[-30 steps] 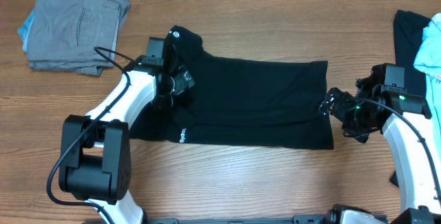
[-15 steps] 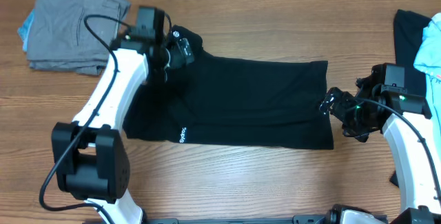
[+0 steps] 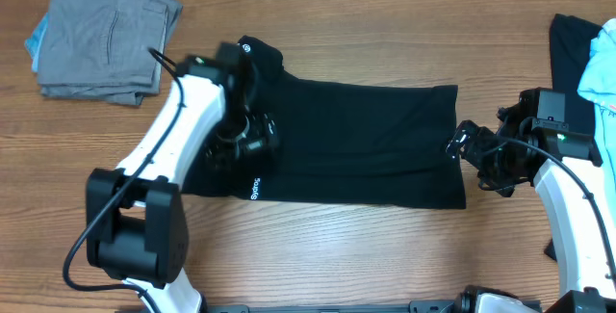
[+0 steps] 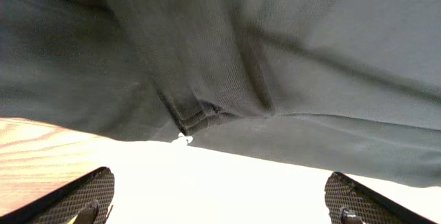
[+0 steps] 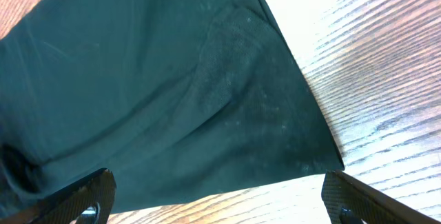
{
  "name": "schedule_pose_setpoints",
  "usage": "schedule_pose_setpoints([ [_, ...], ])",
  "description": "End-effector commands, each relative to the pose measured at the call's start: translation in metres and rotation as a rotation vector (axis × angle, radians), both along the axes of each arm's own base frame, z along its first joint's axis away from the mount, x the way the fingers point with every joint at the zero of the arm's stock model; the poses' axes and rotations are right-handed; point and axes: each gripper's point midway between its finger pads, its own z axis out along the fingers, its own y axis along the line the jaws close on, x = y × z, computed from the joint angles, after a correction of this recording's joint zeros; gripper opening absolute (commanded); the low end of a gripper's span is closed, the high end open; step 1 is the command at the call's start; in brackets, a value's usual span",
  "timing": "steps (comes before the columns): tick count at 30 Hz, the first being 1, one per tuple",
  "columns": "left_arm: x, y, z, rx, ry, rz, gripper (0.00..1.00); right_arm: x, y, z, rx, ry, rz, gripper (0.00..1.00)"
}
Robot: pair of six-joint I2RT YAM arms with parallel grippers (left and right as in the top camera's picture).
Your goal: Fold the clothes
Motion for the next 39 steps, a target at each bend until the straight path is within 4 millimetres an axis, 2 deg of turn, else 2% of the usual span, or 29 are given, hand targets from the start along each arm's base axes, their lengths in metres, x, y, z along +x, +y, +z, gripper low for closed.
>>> schedule_pose_setpoints([
  [1, -0.018, -0.012, -0.021, -0.043, 0.034, -0.006, 1.00, -0.002, 0.000, -0.003, -0.002, 0.003, 0.002, 1.00],
  [5, -0.022, -0.013, -0.039, -0.046, 0.031, 0.031, 1.00, -0.003, 0.000, -0.003, -0.002, 0.006, 0.002, 1.00],
  [10, -0.021, -0.012, -0.044, -0.041, 0.022, 0.036, 0.99, -0.003, 0.000, -0.003, -0.002, 0.006, 0.002, 1.00],
  [16, 0.000, -0.017, -0.049, -0.058, -0.060, 0.039, 1.00, -0.003, 0.000, -0.003, -0.002, 0.007, 0.002, 1.00],
  [20, 0.008, -0.019, -0.053, -0.063, -0.083, 0.047, 0.95, -0.004, 0.000, -0.003, -0.001, 0.014, 0.002, 1.00],
  [23, 0.013, -0.020, -0.055, -0.069, -0.100, 0.047, 0.88, -0.004, 0.000, -0.003, -0.001, 0.014, 0.002, 1.00],
  [27, 0.027, -0.022, -0.056, -0.072, -0.158, 0.046, 0.68, -0.004, 0.000, -0.003, -0.001, 0.013, 0.002, 1.00],
  [33, 0.056, -0.027, -0.052, -0.094, -0.280, 0.044, 0.64, -0.004, 0.000, -0.003, -0.001, 0.014, 0.002, 1.00],
  [35, 0.069, -0.028, -0.049, -0.091, -0.339, 0.047, 0.66, -0.004, 0.000, -0.003, -0.001, 0.013, 0.002, 1.00],
  [39, 0.099, -0.032, -0.038, -0.114, -0.463, 0.053, 0.95, -0.005, 0.000, -0.003, -0.001, 0.014, 0.002, 1.00],
])
